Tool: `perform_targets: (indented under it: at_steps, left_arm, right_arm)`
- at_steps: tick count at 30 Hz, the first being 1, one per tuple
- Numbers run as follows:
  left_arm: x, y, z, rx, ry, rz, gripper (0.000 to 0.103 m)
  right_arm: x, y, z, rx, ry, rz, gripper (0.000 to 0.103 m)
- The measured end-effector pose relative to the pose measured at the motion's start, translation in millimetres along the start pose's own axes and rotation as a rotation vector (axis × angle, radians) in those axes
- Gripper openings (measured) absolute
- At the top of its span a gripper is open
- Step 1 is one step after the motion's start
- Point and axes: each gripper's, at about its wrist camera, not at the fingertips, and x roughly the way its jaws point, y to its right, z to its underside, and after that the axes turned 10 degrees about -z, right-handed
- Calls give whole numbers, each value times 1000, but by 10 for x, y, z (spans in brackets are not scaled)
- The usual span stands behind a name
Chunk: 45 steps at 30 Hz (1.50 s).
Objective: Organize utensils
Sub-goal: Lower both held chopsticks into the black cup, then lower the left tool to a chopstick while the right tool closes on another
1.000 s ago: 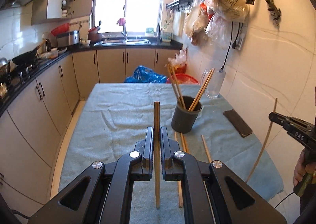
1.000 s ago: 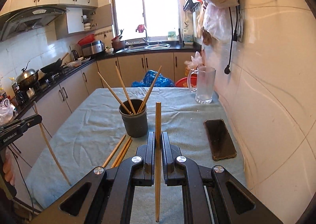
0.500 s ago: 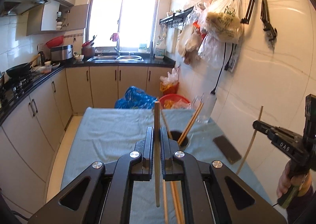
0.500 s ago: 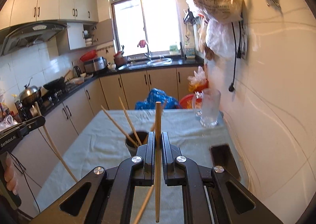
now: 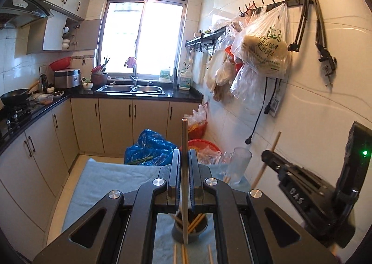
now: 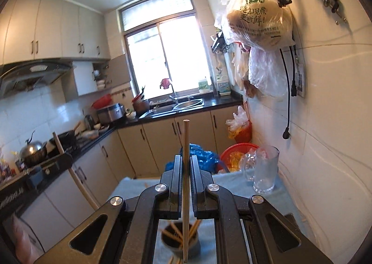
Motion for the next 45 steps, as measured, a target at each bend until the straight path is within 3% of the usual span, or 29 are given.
perform_targets:
  at_steps: [9, 15, 18, 22, 24, 26, 28, 36, 41, 45]
  left_arm:
    - [813, 91, 49, -50, -57, -6, 6]
    - [1356, 37, 388, -58, -181, -12, 6]
    - [1449, -9, 509, -60, -214, -14, 6]
    - [1375, -81, 556, -67, -208, -34, 6]
    - [1283, -116, 552, -66, -203, -45, 13]
    - [1162, -173, 552, -76, -198, -48, 36]
    - [1000, -232, 546, -87, -176, -62, 38]
    - [293, -534, 697, -80, -142, -98, 46]
    - [-54, -728, 1036, -38, -168, -138, 48]
    - [-225, -799, 1432, 19, -226, -155, 48]
  right_arm:
    - [572, 276, 12, 67, -5, 15, 7]
    - [882, 476, 335, 83, -92, 35, 7]
    - [956, 543, 472, 98, -137, 28, 8]
    - [978, 638, 560, 127, -164, 18, 12]
    - [955, 650, 559, 128, -166, 17, 32]
    - [892, 639, 545, 127, -156, 18, 40]
    - [829, 619, 511, 123, -151, 20, 41]
    - [287, 543, 519, 106, -158, 39, 61]
    - [-29, 505, 766, 70, -262, 56, 63]
    - [-232, 447, 1226, 27, -409, 61, 63]
